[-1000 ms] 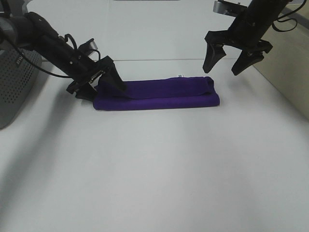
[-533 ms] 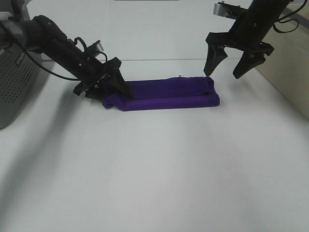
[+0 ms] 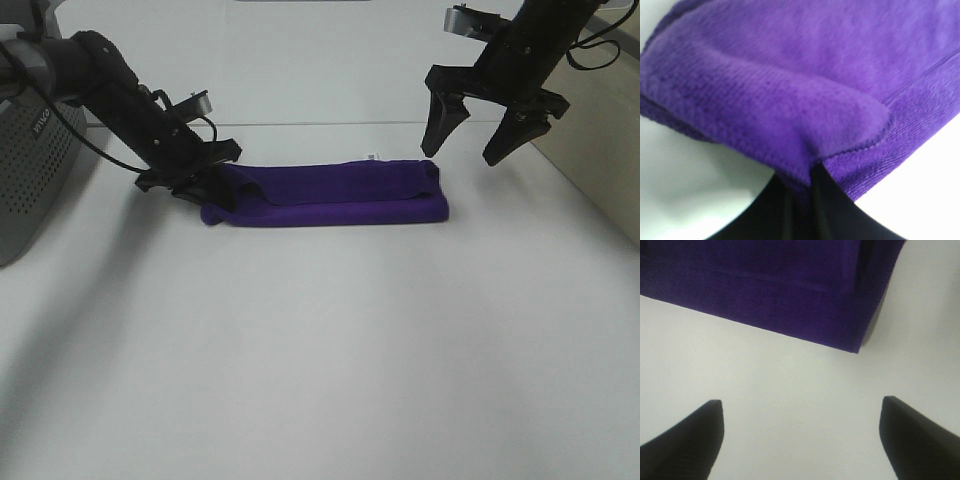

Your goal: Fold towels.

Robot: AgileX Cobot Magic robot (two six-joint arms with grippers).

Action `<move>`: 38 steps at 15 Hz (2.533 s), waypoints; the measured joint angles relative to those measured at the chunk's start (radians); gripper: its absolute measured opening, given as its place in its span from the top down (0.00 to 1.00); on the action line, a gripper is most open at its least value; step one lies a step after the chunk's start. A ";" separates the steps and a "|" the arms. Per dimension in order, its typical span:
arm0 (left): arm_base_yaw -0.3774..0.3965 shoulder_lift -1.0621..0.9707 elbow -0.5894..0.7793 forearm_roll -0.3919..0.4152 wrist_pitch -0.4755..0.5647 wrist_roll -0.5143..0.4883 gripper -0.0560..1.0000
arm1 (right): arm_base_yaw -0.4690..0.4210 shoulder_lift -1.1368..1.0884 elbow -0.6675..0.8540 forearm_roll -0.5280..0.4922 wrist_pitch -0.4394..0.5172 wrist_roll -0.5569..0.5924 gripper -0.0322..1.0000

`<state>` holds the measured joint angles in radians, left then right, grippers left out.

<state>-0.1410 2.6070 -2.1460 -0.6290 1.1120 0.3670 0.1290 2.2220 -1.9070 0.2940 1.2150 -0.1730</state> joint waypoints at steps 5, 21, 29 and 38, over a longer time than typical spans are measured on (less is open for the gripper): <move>0.083 -0.099 0.006 0.208 0.091 0.006 0.93 | 0.000 0.000 0.000 0.020 0.002 0.024 0.17; -0.220 -0.048 -0.166 -0.034 0.079 0.091 0.57 | 0.000 -0.094 0.000 0.069 0.003 0.026 0.17; -0.245 -0.063 -0.226 -0.030 0.086 0.134 0.42 | 0.000 -0.184 0.000 0.079 0.004 0.026 0.17; -0.070 -0.156 -0.344 0.601 0.100 -0.301 0.29 | 0.000 -0.224 0.000 -0.086 0.005 0.074 0.17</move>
<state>-0.2110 2.4510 -2.4900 -0.0280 1.2120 0.0660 0.1290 1.9980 -1.9070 0.2080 1.2200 -0.0990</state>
